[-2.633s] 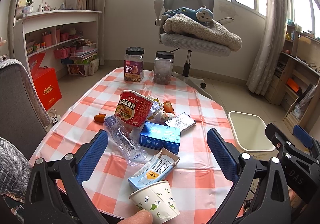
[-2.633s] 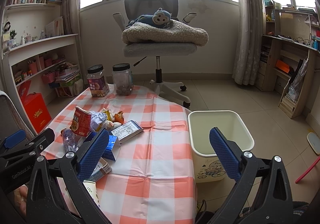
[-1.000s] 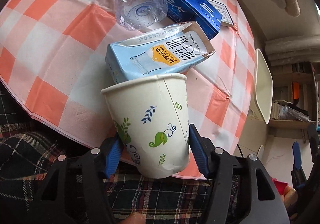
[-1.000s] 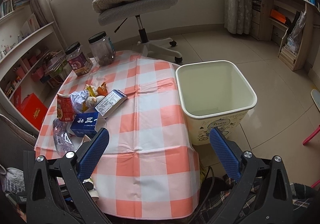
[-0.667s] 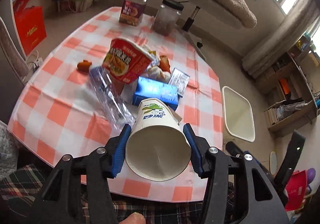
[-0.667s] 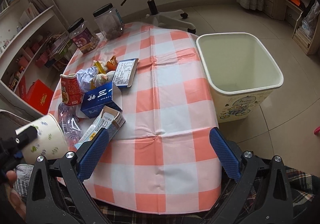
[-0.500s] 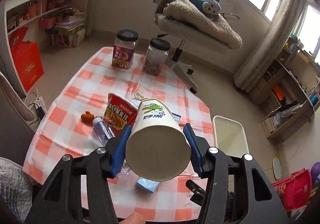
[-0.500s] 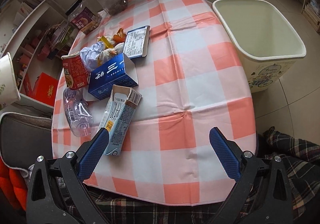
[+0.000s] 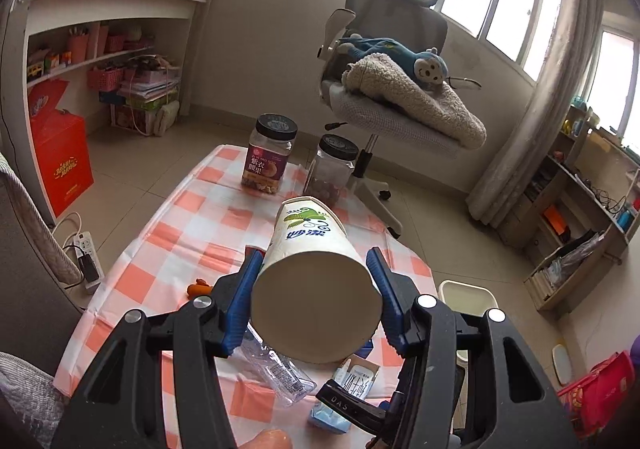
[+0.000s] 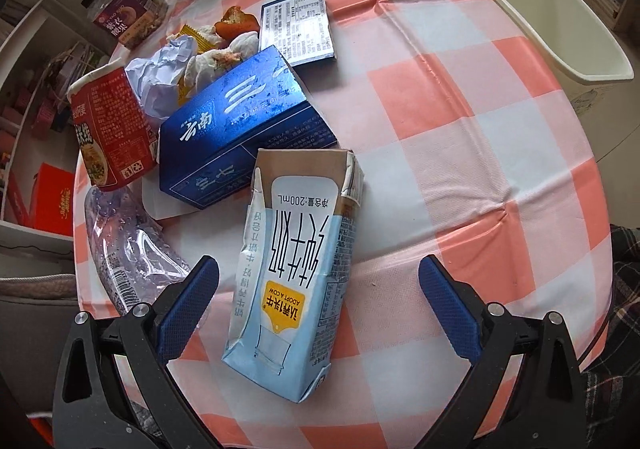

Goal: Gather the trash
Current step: 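Drop the blue milk carton into the wastebasket with the right gripper while the left holds the cup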

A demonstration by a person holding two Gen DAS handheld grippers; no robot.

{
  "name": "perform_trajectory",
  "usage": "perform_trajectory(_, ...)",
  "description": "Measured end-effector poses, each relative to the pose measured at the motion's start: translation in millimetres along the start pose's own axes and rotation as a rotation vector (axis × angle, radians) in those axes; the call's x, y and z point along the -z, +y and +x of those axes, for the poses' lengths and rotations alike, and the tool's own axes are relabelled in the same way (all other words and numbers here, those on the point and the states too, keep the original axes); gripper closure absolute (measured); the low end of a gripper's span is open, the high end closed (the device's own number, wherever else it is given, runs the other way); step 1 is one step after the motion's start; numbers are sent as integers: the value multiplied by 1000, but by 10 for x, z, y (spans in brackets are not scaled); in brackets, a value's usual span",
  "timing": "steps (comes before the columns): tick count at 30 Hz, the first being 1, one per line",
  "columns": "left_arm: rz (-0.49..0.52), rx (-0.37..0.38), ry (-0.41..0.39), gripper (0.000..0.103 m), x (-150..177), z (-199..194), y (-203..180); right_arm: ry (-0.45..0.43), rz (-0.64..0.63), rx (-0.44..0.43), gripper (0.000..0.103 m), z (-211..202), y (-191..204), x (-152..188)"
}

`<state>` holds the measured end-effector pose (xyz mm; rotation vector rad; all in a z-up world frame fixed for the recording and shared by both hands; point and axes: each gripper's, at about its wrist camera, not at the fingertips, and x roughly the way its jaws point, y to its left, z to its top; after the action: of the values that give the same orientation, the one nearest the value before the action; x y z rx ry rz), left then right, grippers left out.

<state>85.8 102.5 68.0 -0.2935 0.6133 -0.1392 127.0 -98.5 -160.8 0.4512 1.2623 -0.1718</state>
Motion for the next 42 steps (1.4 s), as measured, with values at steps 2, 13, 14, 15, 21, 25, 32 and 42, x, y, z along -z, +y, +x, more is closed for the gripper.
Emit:
perform_trajectory(2,-10,8,11,50,-11,24,35,-15,-36,32,11,65,62,51)
perform_trajectory(13,-28,-32,43,50,0,192,92,-131,-221,-60,46,-454,107,-141)
perform_trajectory(14,-24,-37,45,50,10,211,81,-147,-234,-71,46,-533,127,-187)
perform_trajectory(15,-20,-42,48,50,14,235,64,-167,-249,-80,46,-629,137,-233)
perform_trajectory(21,9,-90,59,50,57,412,-59,-297,-324,-107,46,-1059,259,-604)
perform_trajectory(25,17,-107,74,50,79,570,-136,-373,-376,-92,45,-1238,221,-794)
perform_trajectory(32,50,-99,82,50,114,774,-355,-484,-413,-32,45,-1359,18,-1110)
perform_trajectory(42,108,-79,130,50,275,1078,-733,-594,-239,86,45,-1433,-825,-1565)
